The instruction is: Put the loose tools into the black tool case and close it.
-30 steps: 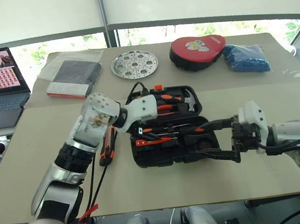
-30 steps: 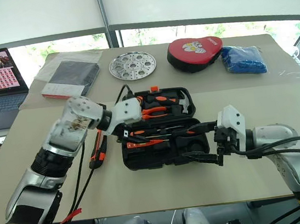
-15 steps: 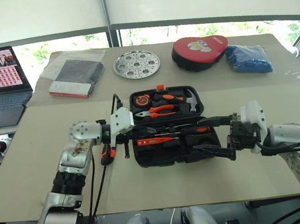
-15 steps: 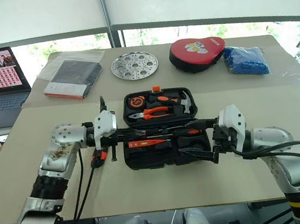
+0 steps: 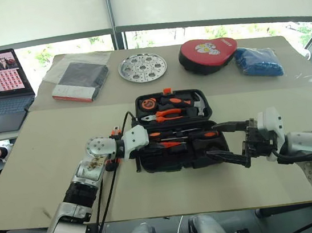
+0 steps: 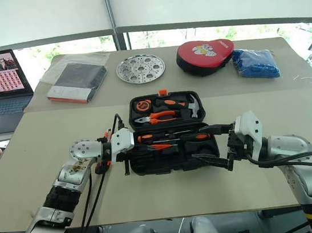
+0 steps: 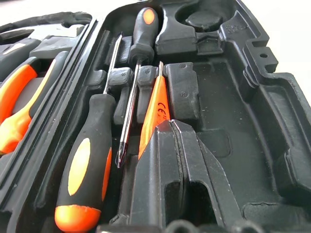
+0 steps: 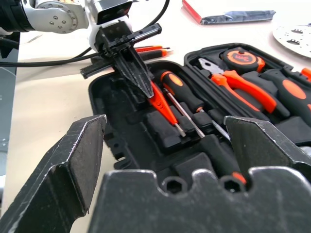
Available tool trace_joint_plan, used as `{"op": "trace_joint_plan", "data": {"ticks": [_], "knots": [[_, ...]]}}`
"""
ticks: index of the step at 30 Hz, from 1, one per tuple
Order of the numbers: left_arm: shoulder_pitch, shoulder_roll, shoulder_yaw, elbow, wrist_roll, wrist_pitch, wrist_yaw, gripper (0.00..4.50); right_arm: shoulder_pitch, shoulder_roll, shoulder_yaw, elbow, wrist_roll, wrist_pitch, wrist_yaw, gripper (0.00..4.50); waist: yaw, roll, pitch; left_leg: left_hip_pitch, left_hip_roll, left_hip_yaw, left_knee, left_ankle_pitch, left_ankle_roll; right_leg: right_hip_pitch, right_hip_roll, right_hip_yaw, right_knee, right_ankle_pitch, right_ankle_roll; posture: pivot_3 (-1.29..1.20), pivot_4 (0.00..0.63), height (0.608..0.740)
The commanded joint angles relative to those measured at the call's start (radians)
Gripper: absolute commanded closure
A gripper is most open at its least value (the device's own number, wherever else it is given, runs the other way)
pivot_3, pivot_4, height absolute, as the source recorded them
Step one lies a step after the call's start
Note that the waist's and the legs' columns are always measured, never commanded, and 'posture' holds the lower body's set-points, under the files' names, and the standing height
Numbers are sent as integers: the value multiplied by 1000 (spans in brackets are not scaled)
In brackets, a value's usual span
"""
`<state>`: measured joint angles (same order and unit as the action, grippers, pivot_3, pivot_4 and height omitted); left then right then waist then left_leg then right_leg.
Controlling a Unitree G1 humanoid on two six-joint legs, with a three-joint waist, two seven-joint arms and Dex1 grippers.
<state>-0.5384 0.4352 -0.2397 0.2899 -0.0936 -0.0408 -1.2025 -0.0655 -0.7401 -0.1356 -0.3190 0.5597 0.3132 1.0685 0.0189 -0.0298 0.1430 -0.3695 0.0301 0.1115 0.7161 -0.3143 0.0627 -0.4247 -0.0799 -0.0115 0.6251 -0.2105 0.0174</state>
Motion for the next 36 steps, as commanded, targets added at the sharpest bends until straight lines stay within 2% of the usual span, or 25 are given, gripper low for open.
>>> {"op": "trace_joint_plan", "data": {"ticks": [1, 8, 12, 16, 22, 28, 31, 33, 36], "knots": [[-9, -9, -1, -13, -17, 4, 4, 4457, 0, -22, -35, -42, 30, 15, 3, 0, 0, 0, 0, 0, 0, 0, 0, 0, 0, 0, 0, 0, 0, 0, 0, 0, 150, 740], [-12, -32, 22, -14, -55, 37, 17, 4457, 2, -30, -32, -65, 46, 49, -7, 0, 2, 0, 0, 0, 0, 0, 0, 0, 0, 0, 0, 0, 0, 0, 0, 0, 150, 740], [-11, -32, 4, 0, -15, 35, 48, 4457, -4, -29, -27, -73, 45, 67, -13, 0, 2, 0, 0, 0, 0, 0, 0, 0, 0, 0, 0, 0, -1, 0, 0, 0, 150, 740], [2, -13, -40, 9, 27, 53, 36, 4457, -6, -28, -25, -75, 45, 77, -15, 0, 2, 0, 0, 0, 0, 0, 0, 0, 0, 0, 0, 0, -1, 0, 0, 0, 150, 740], [27, 1, -84, -28, 44, 171, 30, 4457, -4, -26, -24, -77, 46, 82, -16, 0, -2, 1, -1, 1, 0, 0, -1, 0, 0, 1, 0, 0, -1, 0, 0, 0, 150, 740], [59, 44, -69, -81, 48, 218, 54, 4457, 0, -25, -34, -73, 47, 81, -17, 0, -5, 1, -1, 1, 0, 0, -1, 0, 0, 1, 0, 0, -1, 0, 0, 0, 150, 740], [97, 53, -12, -151, -18, 152, 51, 4457, 4, -16, -49, -58, 41, 58, -24, 0, -13, 2, -1, 1, 1, 0, -2, 0, 0, 1, 1, 0, -1, 0, 0, 0, 150, 740], [125, 35, 72, -205, -84, 103, 89, 4457, 8, 0, -69, -41, 34, 24, -30, 0, -17, 2, -1, 2, 2, 0, -3, 0, 0, 0, 1, 1, -1, 0, -1, 0, 150, 740], [190, 37, 228, -331, -216, 146, 154, 3645, 21, 23, -117, 9, 19, -52, -31, 0, -16, 2, -1, 0, 3, 0, -3, 0, -1, -2, 1, 0, 0, 0, -1, 0, 150, 740]]}}
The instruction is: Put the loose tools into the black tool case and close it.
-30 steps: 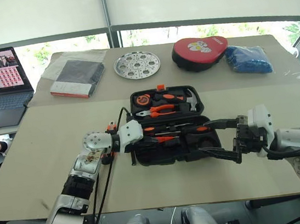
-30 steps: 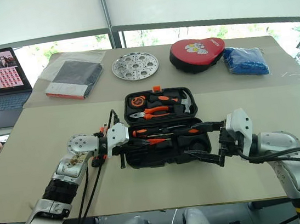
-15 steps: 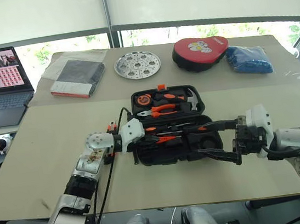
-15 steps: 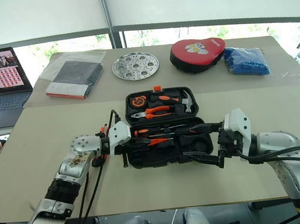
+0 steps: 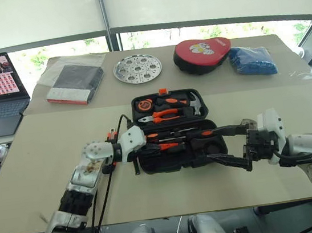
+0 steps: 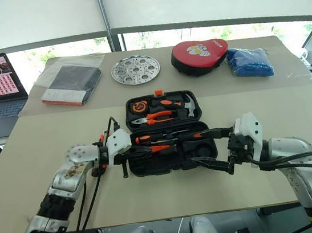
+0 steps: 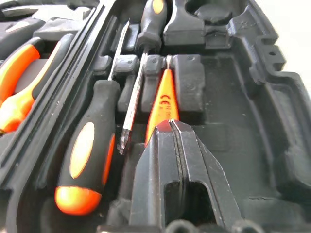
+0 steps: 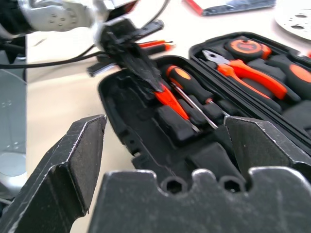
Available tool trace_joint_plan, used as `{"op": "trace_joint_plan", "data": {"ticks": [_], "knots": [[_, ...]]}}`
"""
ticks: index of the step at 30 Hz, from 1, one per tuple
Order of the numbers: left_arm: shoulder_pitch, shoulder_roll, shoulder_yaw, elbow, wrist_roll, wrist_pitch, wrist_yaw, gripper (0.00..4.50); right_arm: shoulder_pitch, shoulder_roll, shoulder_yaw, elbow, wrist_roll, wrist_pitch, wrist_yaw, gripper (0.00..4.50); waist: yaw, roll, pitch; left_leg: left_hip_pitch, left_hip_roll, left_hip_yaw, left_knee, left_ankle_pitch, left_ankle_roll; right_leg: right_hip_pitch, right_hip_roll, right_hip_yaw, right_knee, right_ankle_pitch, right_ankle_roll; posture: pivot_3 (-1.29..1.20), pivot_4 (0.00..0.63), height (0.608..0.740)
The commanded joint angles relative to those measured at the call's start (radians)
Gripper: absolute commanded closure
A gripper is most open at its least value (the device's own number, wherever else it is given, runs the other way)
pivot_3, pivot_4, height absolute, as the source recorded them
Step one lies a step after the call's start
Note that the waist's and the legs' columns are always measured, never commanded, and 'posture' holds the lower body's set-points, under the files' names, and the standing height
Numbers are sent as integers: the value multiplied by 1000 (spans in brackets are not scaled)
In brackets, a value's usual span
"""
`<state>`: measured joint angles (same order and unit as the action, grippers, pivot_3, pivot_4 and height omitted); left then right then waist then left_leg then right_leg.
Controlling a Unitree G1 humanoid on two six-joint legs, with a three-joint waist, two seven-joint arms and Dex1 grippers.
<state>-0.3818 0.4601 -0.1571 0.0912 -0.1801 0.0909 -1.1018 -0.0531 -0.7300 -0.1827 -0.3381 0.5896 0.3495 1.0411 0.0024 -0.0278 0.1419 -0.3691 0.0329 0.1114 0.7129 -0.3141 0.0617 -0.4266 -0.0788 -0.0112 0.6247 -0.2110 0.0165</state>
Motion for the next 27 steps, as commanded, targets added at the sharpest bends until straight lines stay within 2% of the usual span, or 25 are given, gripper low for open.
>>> {"op": "trace_joint_plan", "data": {"ticks": [1, 6, 10, 14, 17, 19, 21, 24, 27], "knots": [[53, 24, 177, -167, -154, 26, 63, 3407, 9, 20, -84, 46, -22, -122, -6, 0, 2, 0, 0, -1, 0, 0, 0, 0, 0, -1, 0, 0, 0, 0, 0, 0, 150, 740], [399, 147, 513, -359, -233, 75, 142, 1498, 32, 68, -168, 182, -77, -409, 43, 0, -14, 1, 0, 2, 1, 1, -2, -1, -1, 0, -1, 1, -1, 0, 0, 0, 150, 740], [607, 171, 661, -374, -229, 87, 191, 44, 49, 91, -179, 229, -65, -524, 105, 0, -12, 2, 1, 2, 1, 2, -3, -1, -2, 0, -1, 0, -1, -1, -1, 0, 150, 740], [780, 159, 781, -418, -227, 187, 286, 44, 85, 80, -191, 258, -18, -549, 186, 0, 6, 2, 1, 3, 1, 1, -2, -2, -2, 1, -3, -2, -1, -2, -2, 0, 150, 740], [848, 172, 788, -539, -278, 369, 351, 44, 107, 57, -185, 229, 39, -509, 246, 0, 13, 2, 2, 3, 0, 1, -2, -2, -1, 1, -6, -2, -1, -5, -8, 0, 150, 740], [861, 219, 746, -624, -315, 513, 367, 44, 113, 41, -167, 207, 38, -509, 272, 0, 15, 2, 2, 4, 0, 1, -2, -2, -1, 2, -10, -3, 0, -5, -8, 0, 150, 740], [799, 240, 715, -703, -400, 662, 426, 44, 98, 38, -149, 170, 52, -489, 264, 0, 16, 3, 2, 4, 0, 1, -2, -2, -1, 2, -11, -3, 1, -5, -8, 0, 150, 740], [626, 221, 670, -752, -478, 841, 572, 44, 57, 41, -113, 89, 92, -414, 218, 0, 14, 3, 2, 5, 0, 1, -2, -1, -3, 2, -11, -3, 3, -5, -7, 0, 150, 740], [482, 191, 569, -777, -474, 988, 710, 44, 10, 61, -76, 22, 129, -352, 166, 0, 6, 3, 2, 6, 0, 1, -3, 1, -5, 2, -7, -2, 3, -2, -3, 0, 150, 740]]}}
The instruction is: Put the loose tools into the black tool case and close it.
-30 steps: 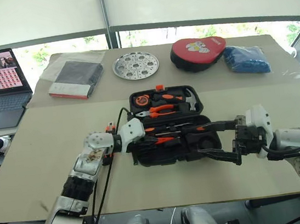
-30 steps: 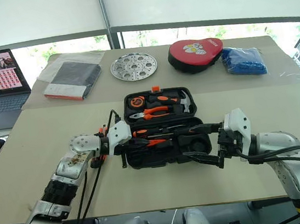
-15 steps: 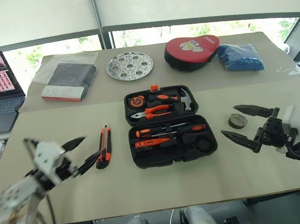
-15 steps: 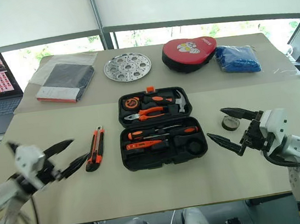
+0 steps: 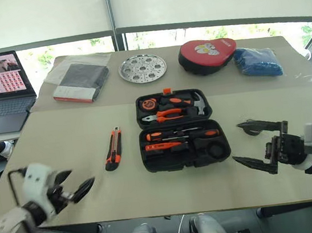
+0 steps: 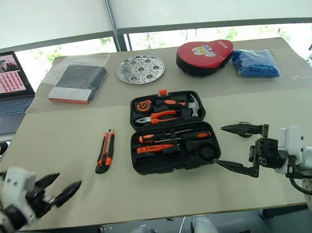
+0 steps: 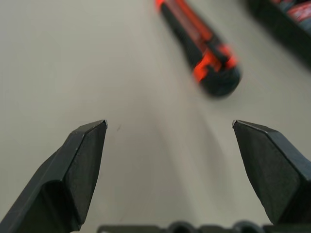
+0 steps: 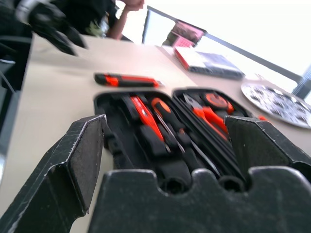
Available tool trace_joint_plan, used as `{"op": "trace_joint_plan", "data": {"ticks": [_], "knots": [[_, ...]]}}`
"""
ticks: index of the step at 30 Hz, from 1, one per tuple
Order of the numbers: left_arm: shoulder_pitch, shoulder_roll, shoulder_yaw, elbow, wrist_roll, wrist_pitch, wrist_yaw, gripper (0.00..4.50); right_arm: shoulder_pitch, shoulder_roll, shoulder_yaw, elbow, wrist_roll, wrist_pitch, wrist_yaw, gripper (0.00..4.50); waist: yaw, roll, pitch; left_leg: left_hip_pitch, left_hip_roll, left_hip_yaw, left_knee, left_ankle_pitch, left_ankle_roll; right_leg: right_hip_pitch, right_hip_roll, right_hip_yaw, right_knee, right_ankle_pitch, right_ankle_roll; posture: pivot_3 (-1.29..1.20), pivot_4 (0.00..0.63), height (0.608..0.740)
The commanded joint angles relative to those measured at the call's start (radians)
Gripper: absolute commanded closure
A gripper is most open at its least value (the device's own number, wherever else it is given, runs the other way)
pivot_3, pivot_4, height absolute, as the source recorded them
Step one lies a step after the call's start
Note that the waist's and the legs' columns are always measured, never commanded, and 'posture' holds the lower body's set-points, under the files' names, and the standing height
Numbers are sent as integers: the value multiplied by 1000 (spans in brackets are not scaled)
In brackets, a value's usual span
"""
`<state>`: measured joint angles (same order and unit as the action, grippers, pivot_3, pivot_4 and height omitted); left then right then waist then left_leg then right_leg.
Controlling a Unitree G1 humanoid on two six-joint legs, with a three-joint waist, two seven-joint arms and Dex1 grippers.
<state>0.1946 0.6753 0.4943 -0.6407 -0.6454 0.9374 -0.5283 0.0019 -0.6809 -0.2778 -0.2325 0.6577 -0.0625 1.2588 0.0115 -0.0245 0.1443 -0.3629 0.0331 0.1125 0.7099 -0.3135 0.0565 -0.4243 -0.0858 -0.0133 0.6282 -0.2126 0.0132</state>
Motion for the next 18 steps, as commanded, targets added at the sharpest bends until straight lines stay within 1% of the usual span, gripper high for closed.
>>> {"op": "trace_joint_plan", "data": {"ticks": [1, 3, 6, 8, 9, 12, 13, 14, 17, 18], "knots": [[-133, -37, -135, -40, 35, 162, 194, 44, -55, 17, 31, -97, 68, 72, -58, 0, -4, 0, 0, 1, -1, 0, -1, 1, -1, 1, 1, 1, 0, 0, 0, 0, 150, 740], [-192, -71, -192, -22, 84, 201, 277, 44, -64, 22, 43, -111, 75, 92, -67, 0, -5, -1, 0, 2, -2, 0, -4, 2, -3, 1, 3, 1, 0, 0, -1, 0, 150, 740], [-294, -171, -284, 40, 139, 222, 383, 44, -66, 28, 47, -111, 70, 104, -77, 0, 1, -1, 0, 4, -2, 0, -9, 3, -5, 1, 4, 2, -1, 0, -2, 0, 150, 740], [-341, -211, -342, 68, 173, 242, 423, 44, -65, 27, 43, -102, 66, 98, -73, 0, 8, -1, 0, 4, -2, -1, -10, 4, -7, 1, 5, 1, -2, 0, -2, 0, 150, 740], [-358, -251, -355, 92, 191, 245, 454, 44, -57, 22, 32, -93, 66, 91, -63, 0, 8, -2, 0, 4, -2, -1, -11, 4, -7, 1, 5, 1, -2, 0, -3, 0, 150, 740], [-371, -303, -389, 131, 223, 217, 474, 791, -39, 24, 11, -84, 70, 86, -63, 0, 4, -2, 0, 4, -2, 0, -11, 4, -7, 1, 5, 2, -3, 0, -3, 0, 150, 740], [-362, -307, -409, 134, 214, 237, 458, 1224, -32, 28, 10, -84, 67, 82, -60, 0, 3, -2, 0, 3, -2, 0, -12, 4, -7, 1, 5, 2, -3, 0, -3, 0, 150, 740], [-355, -311, -422, 135, 208, 253, 447, 1536, -28, 30, 11, -84, 64, 78, -58, 0, 1, -2, 0, 4, -2, 0, -12, 4, -7, 1, 5, 2, -4, 0, -3, 0, 150, 740], [-322, -333, -421, 134, 233, 242, 468, 2666, -15, 34, 6, -77, 57, 65, -52, 0, 1, 0, -1, 6, -2, 0, -14, 4, -5, 2, 5, 3, -3, -1, -3, 0, 150, 740], [-315, -334, -412, 132, 244, 227, 471, 2800, -11, 34, 3, -74, 57, 62, -51, 0, 1, 0, -1, 8, -2, 0, -14, 3, -5, 3, 5, 3, -3, -1, -3, 0, 150, 740]]}}
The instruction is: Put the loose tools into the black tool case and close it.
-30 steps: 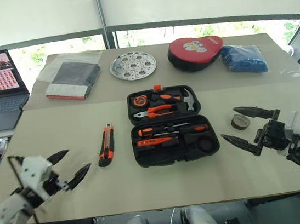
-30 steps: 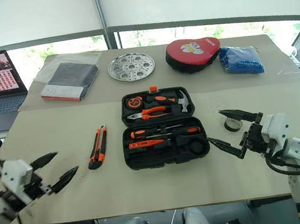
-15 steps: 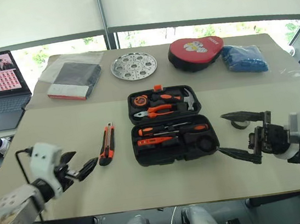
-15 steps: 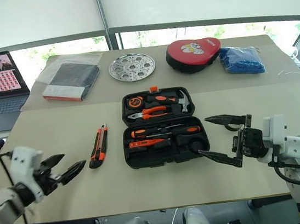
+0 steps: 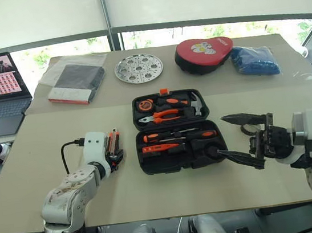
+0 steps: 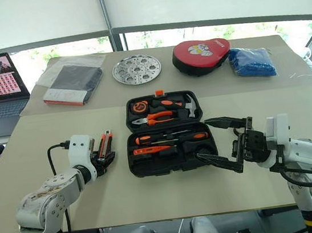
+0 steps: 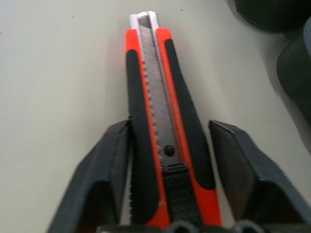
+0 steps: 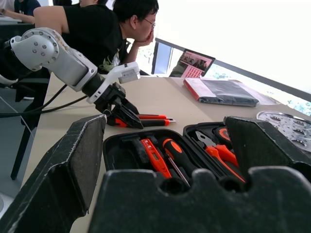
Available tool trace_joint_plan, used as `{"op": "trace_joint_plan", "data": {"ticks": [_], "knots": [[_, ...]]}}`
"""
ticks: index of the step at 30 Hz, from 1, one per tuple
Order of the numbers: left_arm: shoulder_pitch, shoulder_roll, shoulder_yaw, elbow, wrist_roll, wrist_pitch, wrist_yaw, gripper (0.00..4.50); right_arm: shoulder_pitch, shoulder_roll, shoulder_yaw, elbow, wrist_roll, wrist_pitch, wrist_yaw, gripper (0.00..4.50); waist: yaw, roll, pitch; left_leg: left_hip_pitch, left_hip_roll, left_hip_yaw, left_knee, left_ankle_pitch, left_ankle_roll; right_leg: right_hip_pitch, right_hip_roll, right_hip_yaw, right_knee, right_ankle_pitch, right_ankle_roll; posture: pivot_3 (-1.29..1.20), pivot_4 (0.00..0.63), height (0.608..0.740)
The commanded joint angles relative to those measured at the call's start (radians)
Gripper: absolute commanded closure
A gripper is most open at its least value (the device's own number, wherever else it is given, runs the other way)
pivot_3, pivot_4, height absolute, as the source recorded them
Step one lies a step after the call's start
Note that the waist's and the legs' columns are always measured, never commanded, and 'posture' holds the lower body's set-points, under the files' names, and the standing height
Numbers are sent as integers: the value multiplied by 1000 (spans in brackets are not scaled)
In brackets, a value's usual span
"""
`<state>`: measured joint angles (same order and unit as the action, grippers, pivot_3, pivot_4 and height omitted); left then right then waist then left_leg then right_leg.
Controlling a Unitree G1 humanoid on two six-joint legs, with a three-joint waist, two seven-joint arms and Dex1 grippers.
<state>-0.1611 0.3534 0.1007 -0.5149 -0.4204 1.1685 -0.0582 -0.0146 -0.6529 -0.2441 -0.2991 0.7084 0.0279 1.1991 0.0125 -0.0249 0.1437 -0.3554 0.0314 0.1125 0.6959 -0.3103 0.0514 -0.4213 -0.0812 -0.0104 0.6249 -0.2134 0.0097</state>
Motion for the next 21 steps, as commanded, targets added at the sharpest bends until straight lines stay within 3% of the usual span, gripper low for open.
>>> {"op": "trace_joint_plan", "data": {"ticks": [1, 4, 8, 10, 12, 16, 19, 21], "knots": [[45, -4, -13, 4, 28, -32, -7, 2810, 9, 6, -34, -6, 6, -31, 10, 0, 0, 0, 0, 1, 0, 0, 0, 0, 0, 0, 0, 0, 0, 0, 0, 0, 150, 740], [46, 56, 26, 15, 55, -253, -115, 2810, 24, -1, -45, -10, 10, -30, 12, 0, -1, 0, 0, 1, 0, 0, 0, 0, 0, 0, 0, 0, 0, 0, 0, 0, 150, 740], [26, 285, 81, 83, -44, -538, -600, 2810, 73, -41, -120, -29, 58, 15, 10, 0, 0, -2, 1, -2, 2, 0, -1, 1, -2, -4, 1, -2, 3, -2, -4, 0, 150, 740], [0, 420, 36, 120, -99, -572, -853, 2810, 106, -73, -161, -11, 48, 13, 33, 0, 3, -2, 2, -3, 2, 0, -1, 1, -3, -5, 1, -2, 3, -3, -6, 0, 150, 740], [-30, 500, -8, 139, -129, -589, -1002, 2810, 128, -95, -186, 7, 39, 6, 57, 0, 5, -1, 1, -3, 2, 0, -1, 1, -2, -4, 1, -3, 1, -5, -8, 0, 150, 740], [-215, 517, -177, 130, -127, -547, -1130, 2810, 164, -148, -227, 91, -16, -39, 138, 0, 12, -2, 2, -3, 0, 1, 1, -1, 2, -2, 0, -3, -1, -4, -3, 0, 150, 740], [-348, 478, -362, 137, -24, -525, -1146, 2810, 175, -161, -244, 140, -41, -57, 149, 0, 12, -2, 2, -6, -1, 1, 3, -1, 3, -2, 2, -1, -3, -3, 0, 0, 150, 740], [-428, 400, -500, 200, 113, -573, -1098, 2810, 201, -142, -238, 105, -36, -44, 132, 0, 11, -2, 2, -6, -1, 1, 3, -1, 3, -2, 3, 0, -3, -2, 1, 0, 150, 740]]}}
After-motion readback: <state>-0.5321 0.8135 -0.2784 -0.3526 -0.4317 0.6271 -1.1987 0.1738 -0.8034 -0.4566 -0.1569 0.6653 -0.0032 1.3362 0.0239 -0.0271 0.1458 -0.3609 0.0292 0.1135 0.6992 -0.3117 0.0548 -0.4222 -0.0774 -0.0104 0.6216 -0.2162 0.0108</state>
